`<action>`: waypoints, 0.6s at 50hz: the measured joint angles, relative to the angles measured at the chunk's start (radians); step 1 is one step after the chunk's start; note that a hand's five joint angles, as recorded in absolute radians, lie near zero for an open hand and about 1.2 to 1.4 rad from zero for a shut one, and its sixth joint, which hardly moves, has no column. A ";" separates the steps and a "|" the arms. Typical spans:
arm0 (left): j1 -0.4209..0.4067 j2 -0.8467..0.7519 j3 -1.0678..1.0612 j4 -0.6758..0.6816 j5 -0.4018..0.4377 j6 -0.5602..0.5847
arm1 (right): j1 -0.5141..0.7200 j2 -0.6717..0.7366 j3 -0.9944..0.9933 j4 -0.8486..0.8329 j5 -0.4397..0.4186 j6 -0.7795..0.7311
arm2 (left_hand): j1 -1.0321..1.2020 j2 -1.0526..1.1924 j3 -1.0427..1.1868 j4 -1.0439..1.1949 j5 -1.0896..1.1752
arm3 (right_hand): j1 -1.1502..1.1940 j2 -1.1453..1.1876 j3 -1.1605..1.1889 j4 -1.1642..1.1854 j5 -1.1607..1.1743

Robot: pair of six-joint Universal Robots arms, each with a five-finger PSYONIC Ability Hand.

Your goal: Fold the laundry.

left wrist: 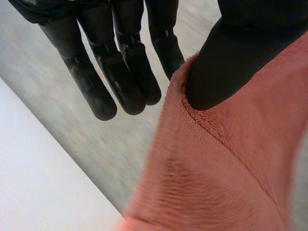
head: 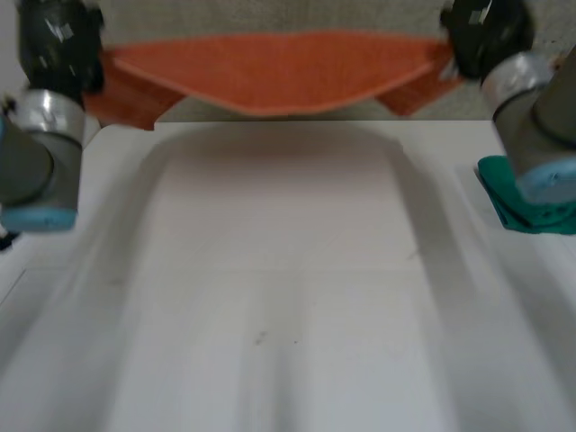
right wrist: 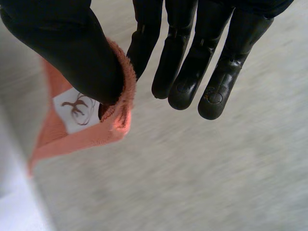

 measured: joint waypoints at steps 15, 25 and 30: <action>0.019 -0.175 -0.294 -0.010 0.012 0.155 | -0.005 0.177 0.209 0.123 -0.003 -0.032 | 0.000 0.000 0.000 0.000 0.000 | 0.000 0.000 0.000 0.000 0.000; 0.077 0.130 -0.585 -0.281 0.008 0.420 | -0.038 -0.059 0.410 0.612 -0.004 -0.134 | 0.000 0.000 0.000 0.000 0.000 | 0.000 0.000 0.000 0.000 0.000; 0.095 0.251 -0.669 -0.605 0.011 0.486 | -0.090 -0.181 0.548 0.745 -0.002 -0.261 | 0.000 0.000 0.000 0.000 0.000 | 0.000 0.000 0.000 0.000 0.000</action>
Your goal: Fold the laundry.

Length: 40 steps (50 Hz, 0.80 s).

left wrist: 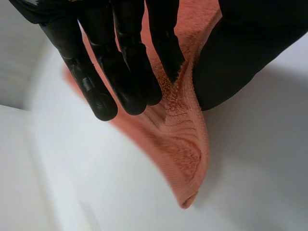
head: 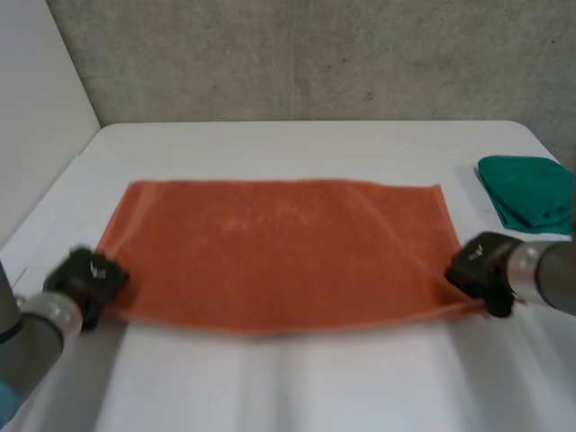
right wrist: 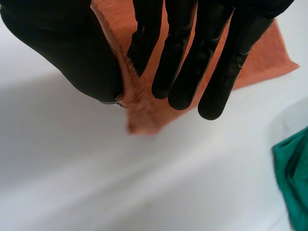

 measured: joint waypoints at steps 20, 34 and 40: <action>-0.094 -0.285 0.383 0.170 0.011 -0.071 | 0.027 0.211 -0.187 -0.292 0.066 0.078 | 0.000 0.000 0.000 0.000 0.000 | 0.000 0.000 0.000 0.000 0.001; -0.122 -0.609 0.759 0.370 0.008 -0.080 | 0.059 0.467 -0.518 -0.596 0.105 0.076 | 0.000 0.000 0.000 0.000 0.000 | 0.000 0.000 0.000 0.000 0.001; -0.124 -0.705 0.865 0.428 0.006 -0.087 | 0.060 0.604 -0.698 -0.637 0.111 0.073 | -0.085 -0.111 -0.089 -0.094 -0.067 | -0.118 -0.131 -0.132 -0.116 -0.107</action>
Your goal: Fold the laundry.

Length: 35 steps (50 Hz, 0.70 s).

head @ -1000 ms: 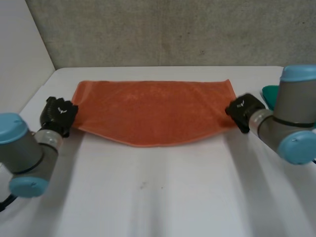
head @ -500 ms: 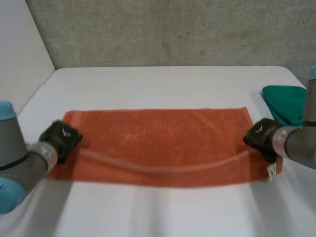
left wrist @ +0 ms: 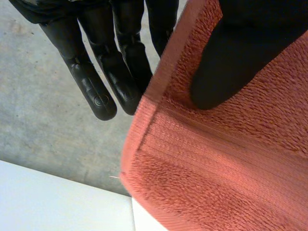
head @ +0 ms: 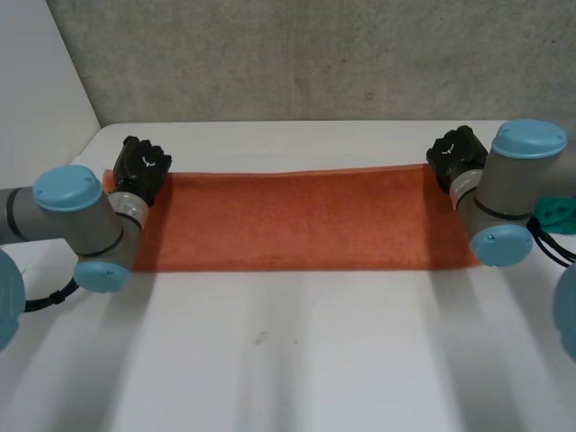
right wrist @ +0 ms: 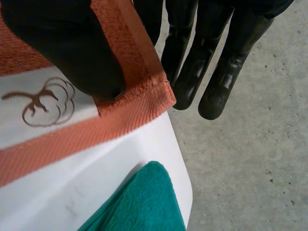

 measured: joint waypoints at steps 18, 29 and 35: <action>-0.068 0.117 -0.189 0.130 -0.006 -0.014 | -0.002 -0.169 0.064 0.055 -0.029 0.319 | -0.880 -0.884 -0.892 -0.904 -0.857 | -0.673 -0.820 -0.828 -0.835 -0.818; -0.056 0.473 -0.540 0.119 0.006 -0.273 | -0.165 -0.545 0.537 0.124 -0.231 0.498 | -0.880 -0.884 -0.892 -0.904 -0.857 | -0.673 -0.820 -0.828 -0.835 -0.818; -0.054 0.560 -0.632 0.114 0.009 -0.568 | -0.195 -0.536 0.665 0.173 -0.297 0.495 | -0.880 -0.884 -0.892 -0.904 -0.857 | -0.669 -0.817 -0.821 -0.832 -0.814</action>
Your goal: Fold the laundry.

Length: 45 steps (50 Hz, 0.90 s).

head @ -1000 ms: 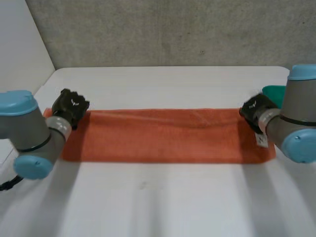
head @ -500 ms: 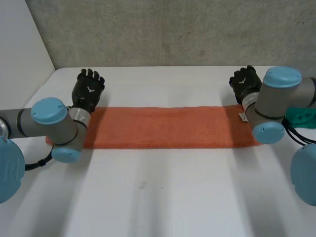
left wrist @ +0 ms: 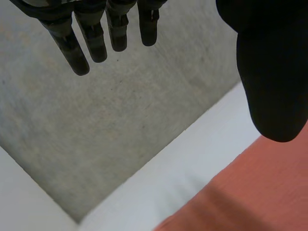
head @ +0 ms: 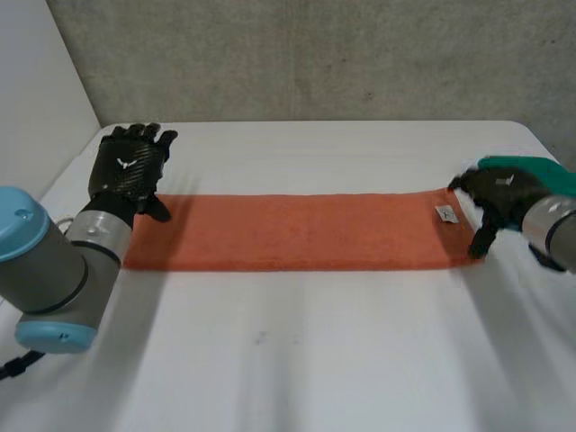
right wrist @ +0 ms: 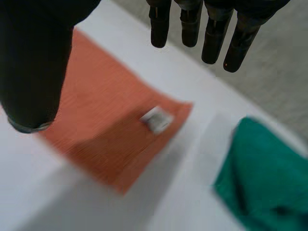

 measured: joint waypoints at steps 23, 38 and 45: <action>-0.004 0.011 -0.029 -0.052 0.038 -0.208 | 0.000 0.203 0.036 -0.239 -0.027 -0.021 | 0.000 0.000 0.000 0.000 0.000 | 0.500 0.597 0.593 0.577 0.539; -0.003 0.020 -0.029 -0.078 0.038 -0.208 | -0.069 0.211 0.012 -0.217 -0.016 -0.066 | 0.000 0.000 0.000 0.000 0.000 | 0.767 0.951 0.955 0.948 0.903; -0.002 0.026 -0.029 -0.090 0.037 -0.209 | -0.124 0.150 0.048 -0.197 -0.017 -0.102 | 0.000 0.000 0.000 0.000 0.000 | 0.767 0.951 0.955 0.948 0.903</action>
